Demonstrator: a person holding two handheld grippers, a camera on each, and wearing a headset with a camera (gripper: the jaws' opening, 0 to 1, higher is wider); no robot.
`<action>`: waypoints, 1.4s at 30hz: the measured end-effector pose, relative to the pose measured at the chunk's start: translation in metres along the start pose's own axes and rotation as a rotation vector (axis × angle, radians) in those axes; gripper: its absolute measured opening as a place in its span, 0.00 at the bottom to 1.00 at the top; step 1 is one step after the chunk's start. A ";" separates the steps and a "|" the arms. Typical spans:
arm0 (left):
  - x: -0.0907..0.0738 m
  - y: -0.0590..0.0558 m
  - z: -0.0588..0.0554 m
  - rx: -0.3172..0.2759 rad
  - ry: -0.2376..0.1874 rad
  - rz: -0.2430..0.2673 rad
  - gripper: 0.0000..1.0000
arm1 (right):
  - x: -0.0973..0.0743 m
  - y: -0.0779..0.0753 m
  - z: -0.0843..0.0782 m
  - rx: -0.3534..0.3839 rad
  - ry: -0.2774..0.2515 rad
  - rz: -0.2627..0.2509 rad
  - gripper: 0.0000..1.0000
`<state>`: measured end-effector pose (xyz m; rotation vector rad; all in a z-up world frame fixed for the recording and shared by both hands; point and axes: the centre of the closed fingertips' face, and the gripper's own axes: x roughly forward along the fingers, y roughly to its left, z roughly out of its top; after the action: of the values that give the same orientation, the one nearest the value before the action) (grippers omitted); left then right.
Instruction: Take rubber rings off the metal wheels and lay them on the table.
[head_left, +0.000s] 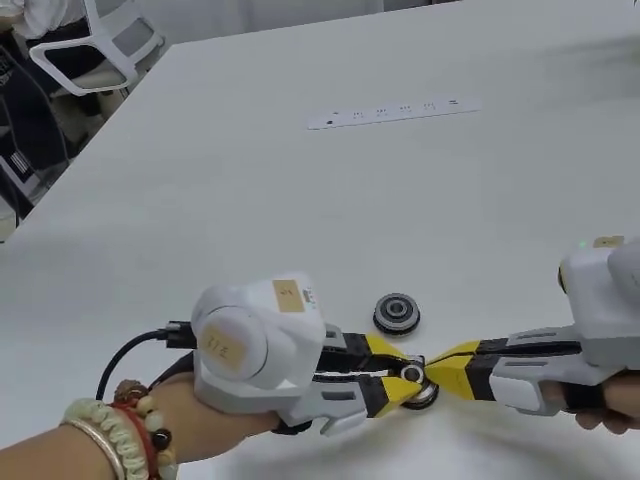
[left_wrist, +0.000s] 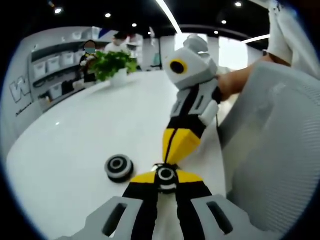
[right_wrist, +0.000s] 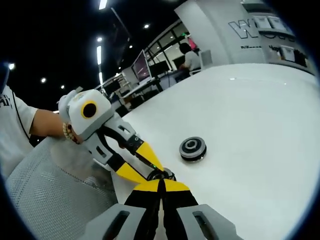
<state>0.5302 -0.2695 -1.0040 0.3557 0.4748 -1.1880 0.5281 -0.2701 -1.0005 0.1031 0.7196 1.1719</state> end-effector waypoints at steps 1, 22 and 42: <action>0.000 0.000 0.000 0.000 0.000 0.000 0.13 | 0.000 0.000 0.000 -0.003 0.001 0.002 0.00; -0.001 0.001 0.000 0.006 -0.007 0.001 0.13 | 0.006 0.004 0.005 -0.043 0.005 0.027 0.00; -0.025 0.002 0.025 -0.032 -0.042 -0.045 0.37 | -0.009 0.000 0.005 -0.046 0.021 -0.030 0.00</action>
<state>0.5287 -0.2618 -0.9692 0.2929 0.4666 -1.2275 0.5288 -0.2759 -0.9927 0.0413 0.7102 1.1614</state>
